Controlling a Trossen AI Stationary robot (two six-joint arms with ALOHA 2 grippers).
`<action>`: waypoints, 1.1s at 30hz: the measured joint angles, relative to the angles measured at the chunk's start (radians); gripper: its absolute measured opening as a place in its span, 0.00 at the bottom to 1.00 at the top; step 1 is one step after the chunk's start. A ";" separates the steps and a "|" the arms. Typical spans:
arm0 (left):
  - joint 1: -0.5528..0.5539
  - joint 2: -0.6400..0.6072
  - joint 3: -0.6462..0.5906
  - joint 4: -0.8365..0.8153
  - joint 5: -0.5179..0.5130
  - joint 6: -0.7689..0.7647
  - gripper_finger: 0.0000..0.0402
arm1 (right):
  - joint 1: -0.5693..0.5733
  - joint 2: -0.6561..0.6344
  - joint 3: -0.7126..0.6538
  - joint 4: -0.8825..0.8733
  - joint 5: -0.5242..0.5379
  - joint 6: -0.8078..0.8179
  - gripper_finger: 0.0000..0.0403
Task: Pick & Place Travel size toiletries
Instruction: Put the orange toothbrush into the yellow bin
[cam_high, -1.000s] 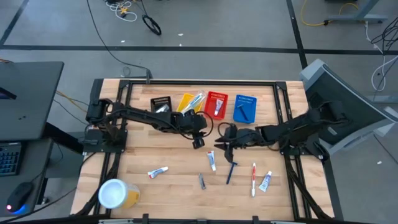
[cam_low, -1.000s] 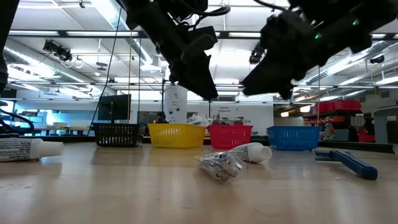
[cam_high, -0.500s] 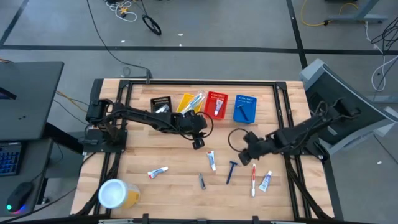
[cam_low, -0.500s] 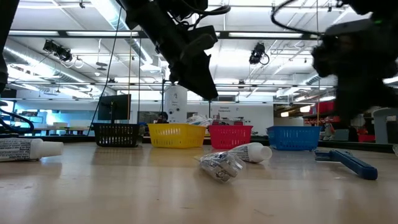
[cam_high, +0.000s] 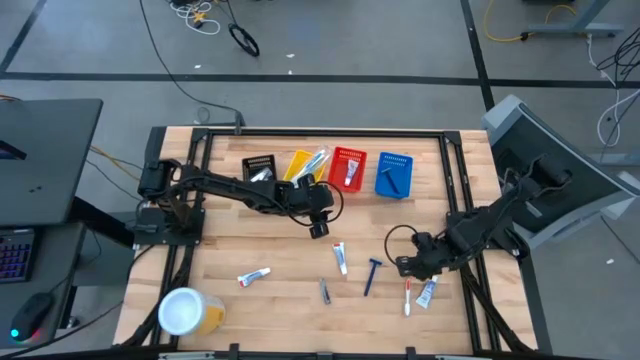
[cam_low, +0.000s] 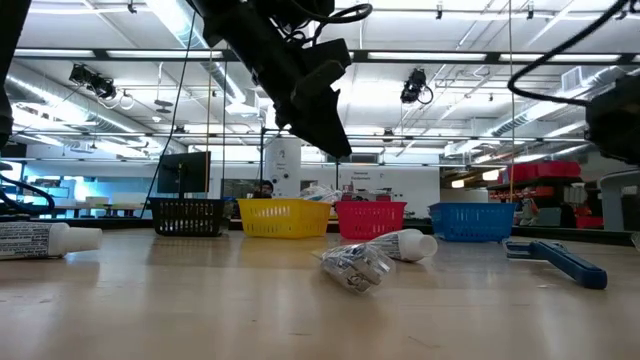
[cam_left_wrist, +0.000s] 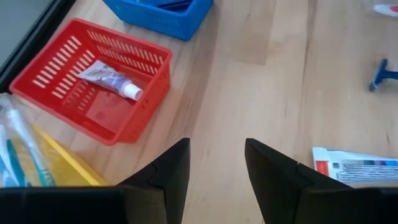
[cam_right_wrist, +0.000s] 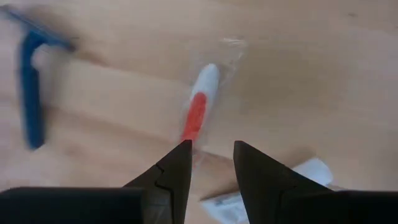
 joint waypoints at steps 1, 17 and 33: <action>0.000 0.000 0.000 0.000 -0.002 0.000 0.40 | 0.003 0.015 0.000 0.006 0.004 0.007 0.32; 0.000 0.000 0.000 0.002 -0.002 0.022 0.40 | -0.058 0.087 -0.010 0.074 0.085 -0.014 0.32; 0.000 0.000 0.000 0.003 -0.002 0.022 0.40 | -0.103 0.083 -0.075 0.118 0.056 -0.234 0.08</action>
